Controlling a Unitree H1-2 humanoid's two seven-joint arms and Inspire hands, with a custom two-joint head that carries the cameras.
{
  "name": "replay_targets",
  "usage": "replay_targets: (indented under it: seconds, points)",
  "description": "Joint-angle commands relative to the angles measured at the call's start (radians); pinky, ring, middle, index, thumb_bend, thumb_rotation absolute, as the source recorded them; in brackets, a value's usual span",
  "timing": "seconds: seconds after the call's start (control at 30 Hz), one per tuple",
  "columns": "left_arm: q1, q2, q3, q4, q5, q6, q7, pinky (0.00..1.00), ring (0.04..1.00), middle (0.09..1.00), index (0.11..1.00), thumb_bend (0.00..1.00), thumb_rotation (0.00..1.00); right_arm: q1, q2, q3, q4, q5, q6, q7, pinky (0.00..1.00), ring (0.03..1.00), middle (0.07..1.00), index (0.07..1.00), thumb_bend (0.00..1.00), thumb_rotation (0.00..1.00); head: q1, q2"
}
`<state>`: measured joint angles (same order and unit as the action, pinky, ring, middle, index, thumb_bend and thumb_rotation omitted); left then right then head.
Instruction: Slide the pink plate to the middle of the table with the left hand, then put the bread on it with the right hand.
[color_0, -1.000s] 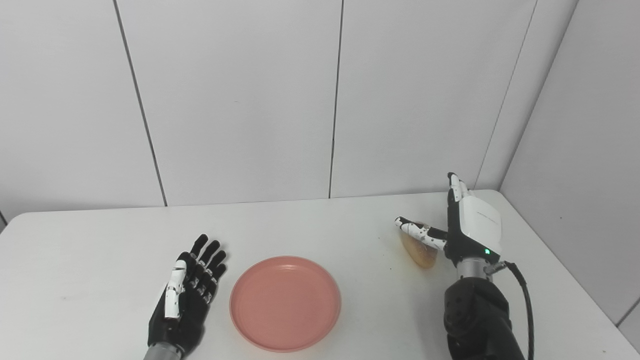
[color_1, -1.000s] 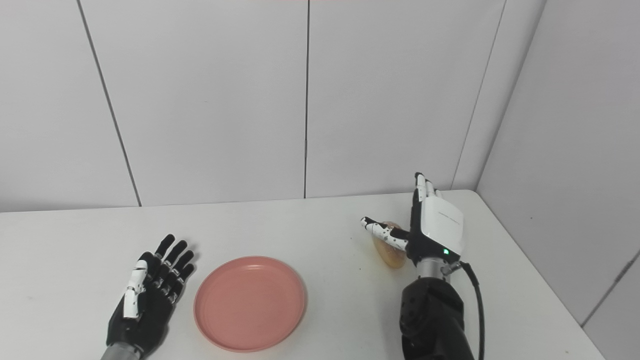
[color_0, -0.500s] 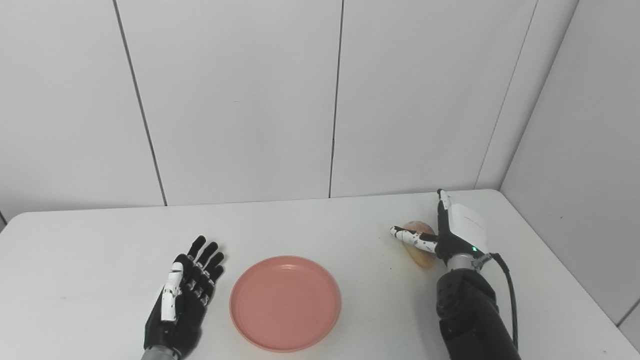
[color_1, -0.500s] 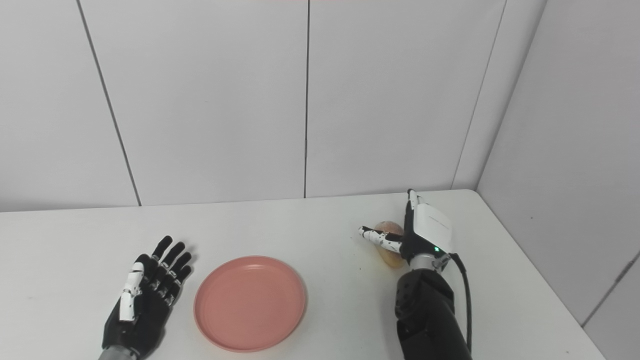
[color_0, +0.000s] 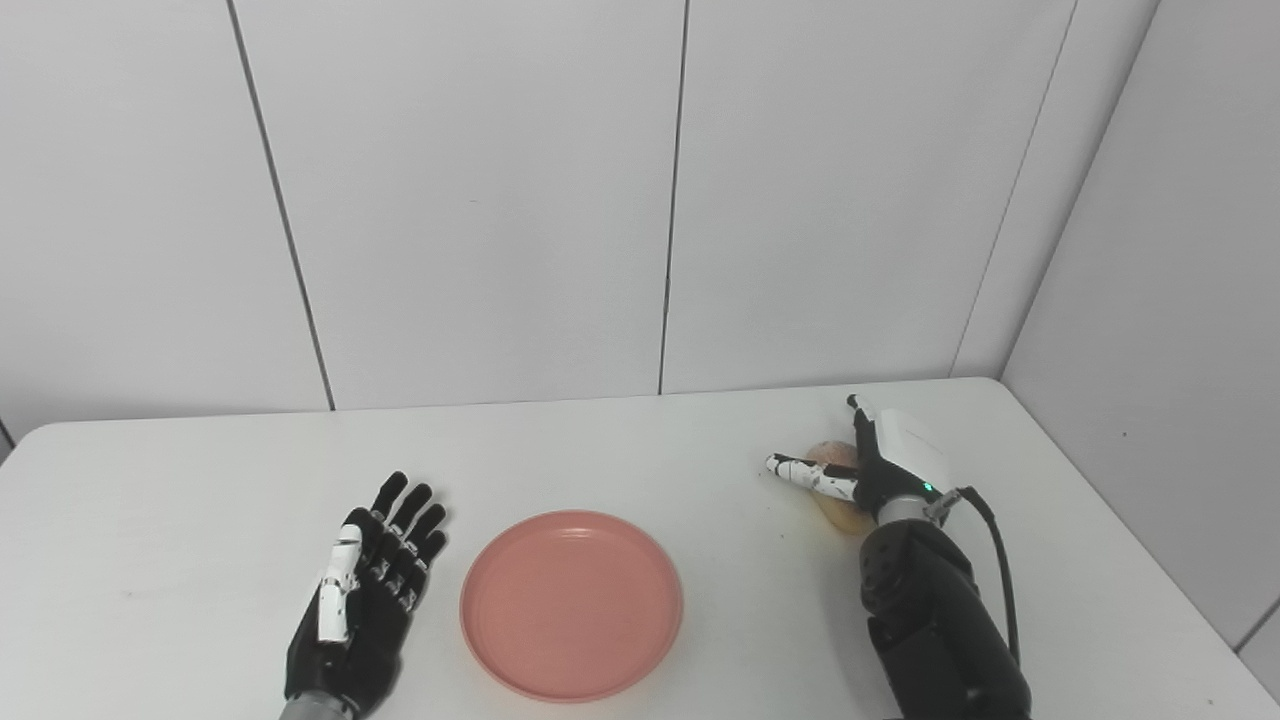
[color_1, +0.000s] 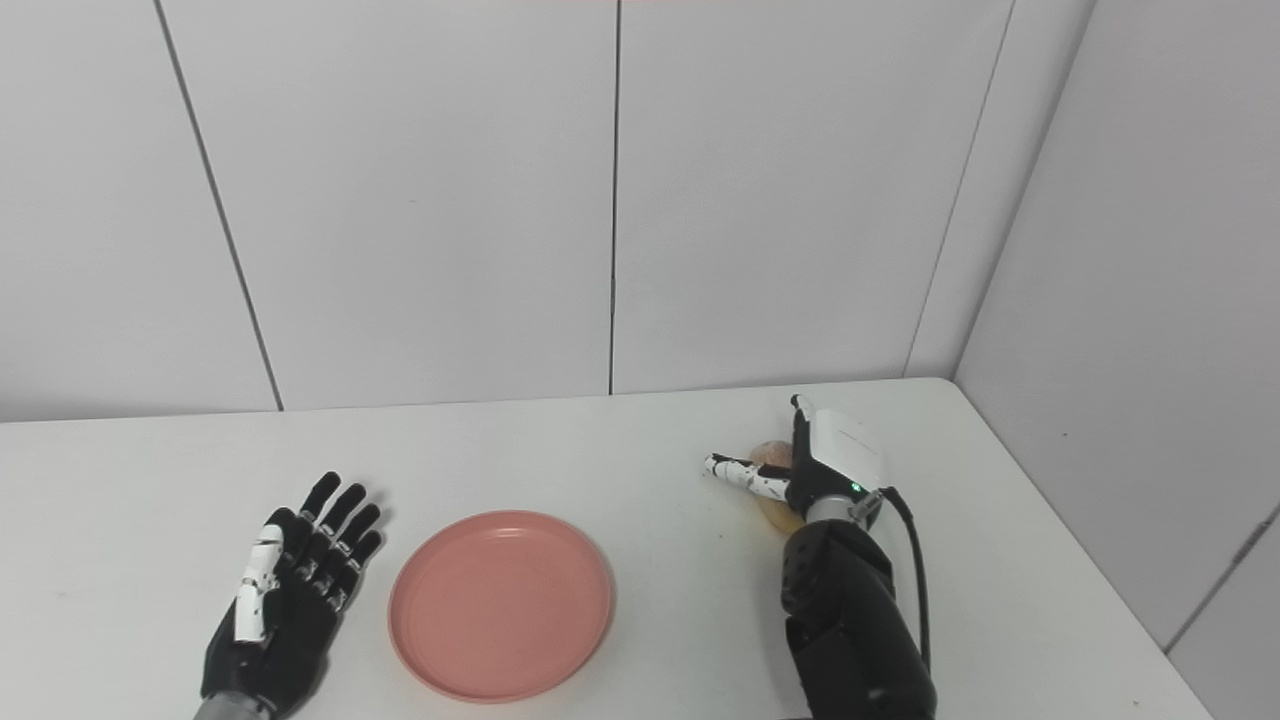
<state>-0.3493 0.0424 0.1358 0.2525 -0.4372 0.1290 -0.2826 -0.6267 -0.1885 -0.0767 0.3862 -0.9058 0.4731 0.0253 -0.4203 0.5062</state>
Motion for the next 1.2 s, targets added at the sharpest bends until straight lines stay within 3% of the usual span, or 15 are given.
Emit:
replay_targets:
  seconds: [0.0,0.2,0.4,0.47,0.5,0.53,0.57,0.6,0.73,0.8,0.87,0.9,1.0,1.17]
  points:
    - [0.051,0.013,0.003,0.038,0.011,0.064,0.028,1.0,0.953,0.952,0.949,0.33,1.0,-0.052,-0.014,-0.018,-0.018,-0.024,-0.003,0.002,0.76,0.85,0.867,0.911,0.93,0.67,0.0,0.0]
    - [0.052,0.011,0.007,0.028,0.0,0.077,0.031,1.0,0.952,0.952,0.948,0.32,1.0,-0.057,-0.019,-0.024,-0.008,-0.064,-0.003,0.036,0.79,0.855,0.86,0.893,0.91,0.59,-0.002,0.005]
    - [0.054,0.012,0.003,0.02,0.003,0.082,0.036,1.0,0.951,0.951,0.948,0.32,1.0,-0.061,-0.016,-0.041,-0.006,-0.117,-0.003,0.088,0.72,0.813,0.824,0.853,0.9,0.53,0.001,0.01]
    - [0.055,0.013,0.002,0.02,0.001,0.079,0.031,0.99,0.95,0.951,0.95,0.32,1.0,-0.067,-0.003,-0.065,-0.004,-0.144,-0.003,0.109,0.62,0.748,0.792,0.85,0.88,0.47,0.002,0.01]
    - [0.056,0.013,0.002,0.019,0.0,0.078,0.03,0.99,0.95,0.952,0.951,0.32,1.0,-0.07,0.003,-0.078,-0.002,-0.157,-0.003,0.117,0.52,0.65,0.733,0.851,0.86,0.43,0.002,0.01]
    - [0.056,0.013,0.001,0.017,0.001,0.08,0.031,0.99,0.951,0.952,0.952,0.33,1.0,-0.071,0.006,-0.082,-0.004,-0.167,-0.003,0.123,0.51,0.64,0.727,0.851,0.86,0.43,0.002,0.01]
    - [0.056,0.013,0.001,0.016,0.002,0.08,0.033,1.0,0.953,0.955,0.953,0.33,1.0,-0.071,0.008,-0.085,-0.006,-0.175,-0.003,0.127,0.42,0.543,0.652,0.838,0.82,0.37,0.002,0.01]
    - [0.056,0.012,0.001,0.016,0.001,0.081,0.033,1.0,0.954,0.956,0.954,0.33,1.0,-0.069,0.005,-0.078,-0.01,-0.186,-0.003,0.131,0.39,0.509,0.627,0.833,0.81,0.35,0.0,0.012]
    - [0.056,0.013,0.0,0.016,0.001,0.081,0.036,1.0,0.954,0.954,0.955,0.33,1.0,-0.063,-0.001,-0.063,-0.025,-0.221,-0.003,0.153,0.36,0.481,0.591,0.761,0.75,0.23,0.002,0.014]
    - [0.057,0.013,-0.001,0.014,0.001,0.081,0.037,1.0,0.954,0.955,0.956,0.33,1.0,-0.061,-0.002,-0.057,-0.028,-0.233,-0.003,0.161,0.36,0.479,0.591,0.752,0.75,0.21,0.004,0.015]
    - [0.058,0.013,-0.003,0.01,0.002,0.084,0.039,0.99,0.95,0.952,0.951,0.33,1.0,-0.059,-0.004,-0.052,-0.029,-0.229,-0.003,0.158,0.3,0.394,0.51,0.716,0.72,0.15,0.005,0.016]
    - [0.059,0.013,-0.003,0.008,0.003,0.085,0.04,0.99,0.951,0.953,0.951,0.33,1.0,-0.059,-0.004,-0.051,-0.03,-0.225,-0.003,0.156,0.28,0.357,0.463,0.648,0.68,0.11,0.005,0.016]
    - [0.058,0.012,-0.004,0.009,0.003,0.086,0.041,1.0,0.953,0.955,0.954,0.33,1.0,-0.056,-0.005,-0.044,-0.043,-0.201,-0.003,0.146,0.26,0.324,0.422,0.503,0.53,0.13,0.006,0.016]
    - [0.058,0.009,-0.005,0.008,0.0,0.087,0.04,1.0,0.959,0.959,0.957,0.33,1.0,-0.052,-0.005,-0.038,-0.074,-0.176,-0.003,0.143,0.26,0.335,0.431,0.487,0.51,0.13,0.01,0.015]
